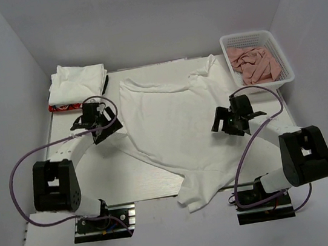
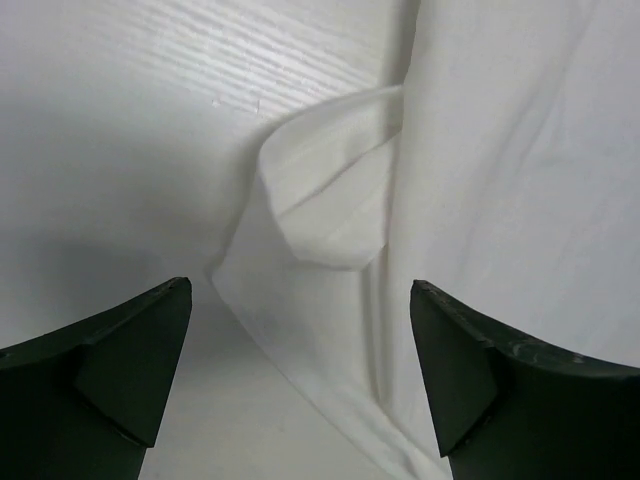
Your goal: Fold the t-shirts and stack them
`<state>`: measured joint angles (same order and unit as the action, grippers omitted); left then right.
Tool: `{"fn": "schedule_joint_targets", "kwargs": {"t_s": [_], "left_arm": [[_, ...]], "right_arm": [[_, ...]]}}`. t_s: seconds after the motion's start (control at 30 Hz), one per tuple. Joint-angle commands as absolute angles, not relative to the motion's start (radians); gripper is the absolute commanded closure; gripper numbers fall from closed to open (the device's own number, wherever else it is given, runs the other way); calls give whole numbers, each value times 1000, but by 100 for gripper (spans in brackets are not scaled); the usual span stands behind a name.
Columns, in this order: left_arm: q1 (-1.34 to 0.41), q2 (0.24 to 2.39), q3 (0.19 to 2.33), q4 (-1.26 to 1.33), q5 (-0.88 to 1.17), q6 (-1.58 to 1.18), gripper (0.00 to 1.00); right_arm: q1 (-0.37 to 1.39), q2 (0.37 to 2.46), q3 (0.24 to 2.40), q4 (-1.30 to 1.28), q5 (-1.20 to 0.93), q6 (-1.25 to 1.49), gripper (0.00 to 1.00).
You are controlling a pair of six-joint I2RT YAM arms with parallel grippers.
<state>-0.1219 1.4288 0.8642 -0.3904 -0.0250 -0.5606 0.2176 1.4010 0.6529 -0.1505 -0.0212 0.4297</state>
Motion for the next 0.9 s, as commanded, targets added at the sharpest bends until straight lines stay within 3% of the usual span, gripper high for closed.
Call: {"fn": "schedule_joint_targets", "kwargs": {"t_s": [0.0,0.07,0.17,0.27,0.33,0.37,0.47,0.63,0.87], "left_arm": [[-129,1535,931,-328,-26,-417,0],[-112,1597,977,-376,-46,-387,0],[-112,1680,1017,-396,-3,-374,16],[-123,1690,996,-338,80,-359,40],[-123,1681,980,-316,139,-359,89],[-123,1681,971,-316,153,-359,100],[-110,1603,942,-336,137,-408,100],[-91,1371,896,-616,-231,-757,100],[-46,1224,717,-840,-250,-1035,100]], "right_arm": [[187,1456,655,-268,11,407,10],[178,1454,661,-275,8,405,10],[163,1451,675,-284,14,400,10],[153,1462,686,-299,20,393,10],[147,1465,683,-298,20,393,10],[141,1468,684,-296,20,391,10],[129,1483,687,-299,17,396,10],[109,1494,684,-299,14,400,11],[94,1496,678,-302,-21,399,11]]}}
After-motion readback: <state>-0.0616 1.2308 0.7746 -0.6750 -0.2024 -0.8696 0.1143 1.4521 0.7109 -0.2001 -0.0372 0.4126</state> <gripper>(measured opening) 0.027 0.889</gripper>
